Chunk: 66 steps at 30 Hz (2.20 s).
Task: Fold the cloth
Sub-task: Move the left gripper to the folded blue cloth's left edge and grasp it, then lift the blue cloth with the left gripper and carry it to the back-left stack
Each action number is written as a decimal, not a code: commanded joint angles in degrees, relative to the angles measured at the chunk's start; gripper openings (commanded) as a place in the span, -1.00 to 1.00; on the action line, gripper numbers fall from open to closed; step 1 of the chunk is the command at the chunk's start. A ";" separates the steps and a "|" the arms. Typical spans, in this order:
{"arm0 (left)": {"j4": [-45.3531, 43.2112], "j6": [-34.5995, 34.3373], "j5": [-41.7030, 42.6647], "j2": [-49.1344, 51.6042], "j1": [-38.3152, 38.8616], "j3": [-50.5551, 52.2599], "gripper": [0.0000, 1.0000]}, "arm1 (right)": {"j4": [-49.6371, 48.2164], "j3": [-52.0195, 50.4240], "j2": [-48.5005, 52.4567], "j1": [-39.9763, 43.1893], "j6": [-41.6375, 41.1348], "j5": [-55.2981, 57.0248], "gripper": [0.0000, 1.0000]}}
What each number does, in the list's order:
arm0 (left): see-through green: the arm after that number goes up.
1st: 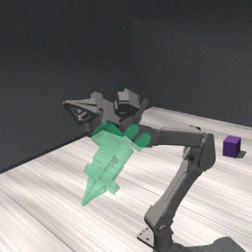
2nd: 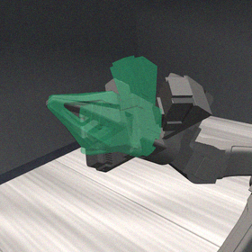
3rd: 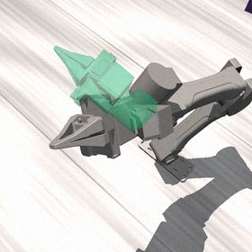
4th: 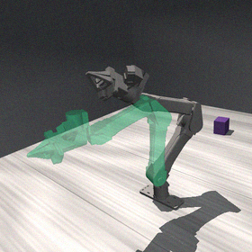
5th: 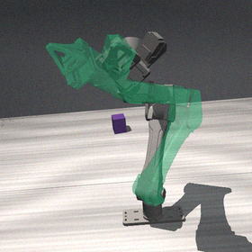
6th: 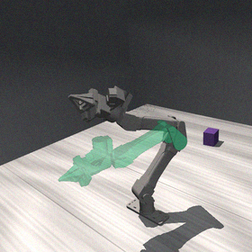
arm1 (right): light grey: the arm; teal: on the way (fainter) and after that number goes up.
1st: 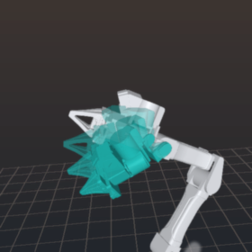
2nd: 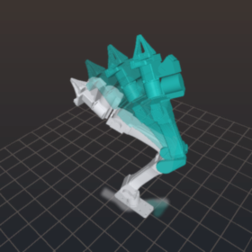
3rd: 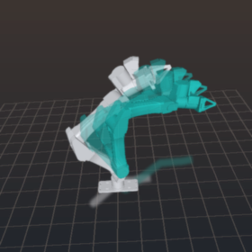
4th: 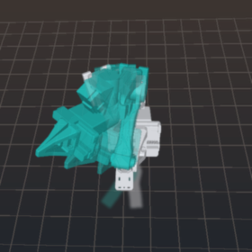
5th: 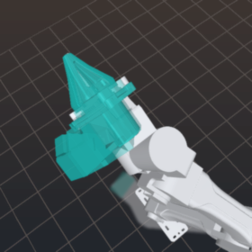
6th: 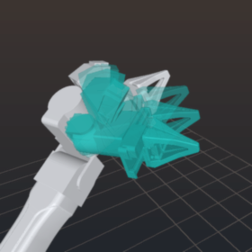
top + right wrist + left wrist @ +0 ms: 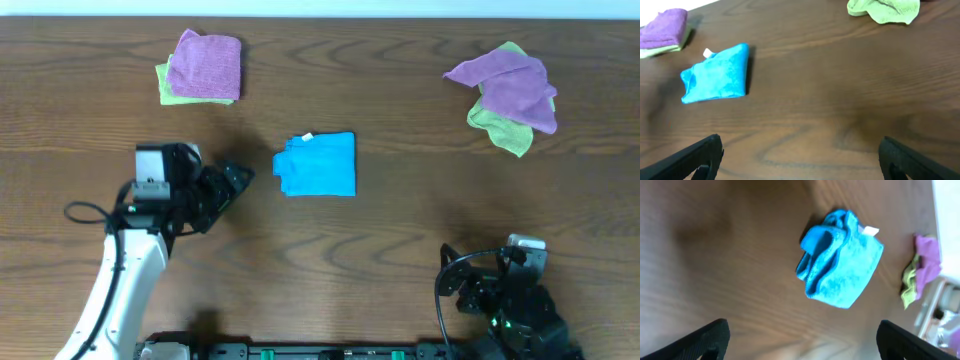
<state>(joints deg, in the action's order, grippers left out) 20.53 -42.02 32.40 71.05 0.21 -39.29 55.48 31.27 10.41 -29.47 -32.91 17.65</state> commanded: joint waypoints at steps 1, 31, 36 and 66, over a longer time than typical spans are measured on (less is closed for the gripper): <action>-6.95 -6.32 1.90 -0.07 1.14 5.31 0.90 | 0.33 -0.22 -0.39 0.42 -0.92 0.98 0.99; -53.53 -28.13 -2.43 31.61 14.84 11.32 0.99 | 1.11 -0.22 -0.39 0.42 -0.92 0.98 0.98; -57.59 -28.09 -4.46 34.69 16.37 11.23 0.62 | 1.11 -0.22 -0.39 0.42 -0.92 0.98 0.98; -39.54 -15.89 8.59 34.42 9.29 -25.40 -0.88 | 1.11 -0.22 -0.39 0.42 -0.92 0.98 0.99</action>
<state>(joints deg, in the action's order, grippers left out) -22.61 -59.37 39.03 107.42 11.29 -57.43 56.38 31.16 10.37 -29.47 -32.91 17.82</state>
